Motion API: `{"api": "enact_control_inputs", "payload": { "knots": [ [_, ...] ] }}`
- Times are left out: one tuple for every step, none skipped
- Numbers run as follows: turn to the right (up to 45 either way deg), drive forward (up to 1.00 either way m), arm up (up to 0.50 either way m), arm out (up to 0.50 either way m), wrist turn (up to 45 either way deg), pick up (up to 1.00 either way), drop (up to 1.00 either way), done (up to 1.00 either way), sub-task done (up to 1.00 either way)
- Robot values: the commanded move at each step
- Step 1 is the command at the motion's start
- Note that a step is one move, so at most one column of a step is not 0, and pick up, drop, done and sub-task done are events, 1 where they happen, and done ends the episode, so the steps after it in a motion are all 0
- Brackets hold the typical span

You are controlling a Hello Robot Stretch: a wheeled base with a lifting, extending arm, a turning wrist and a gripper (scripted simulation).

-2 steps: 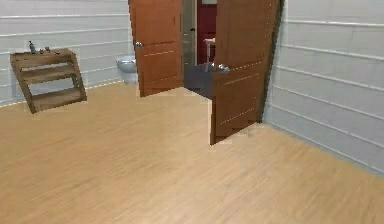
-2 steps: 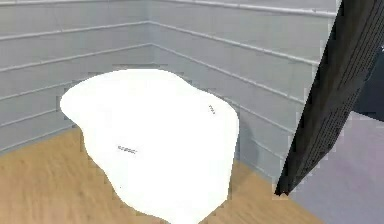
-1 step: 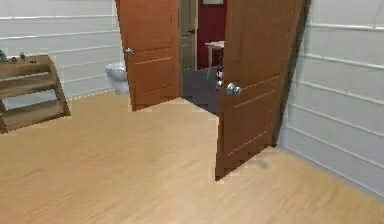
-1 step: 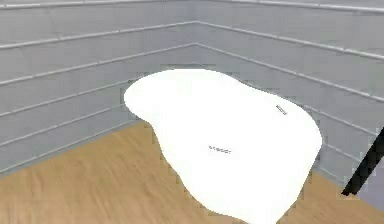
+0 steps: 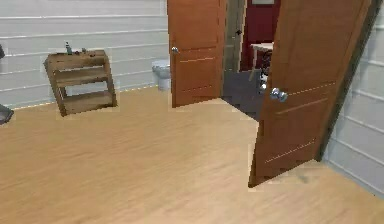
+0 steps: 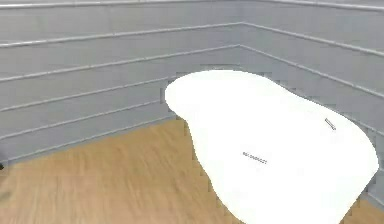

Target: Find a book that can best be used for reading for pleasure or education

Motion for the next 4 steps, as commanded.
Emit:
{"api": "enact_control_inputs", "payload": {
  "knots": [
    [0.0, 1.0, 0.0, 0.0, 0.0, 0.0, 0.0, 0.0, 0.0],
    [0.0, 0.75, 0.0, 0.0, 0.0, 0.0, 0.0, 0.0, 0.0],
    [45.0, 0.0, 0.0, 0.0, 0.0, 0.0, 0.0, 0.0, 0.0],
    [21.0, 0.0, 0.0, 0.0, 0.0, 0.0, 0.0, 0.0, 0.0]
  ]
}}
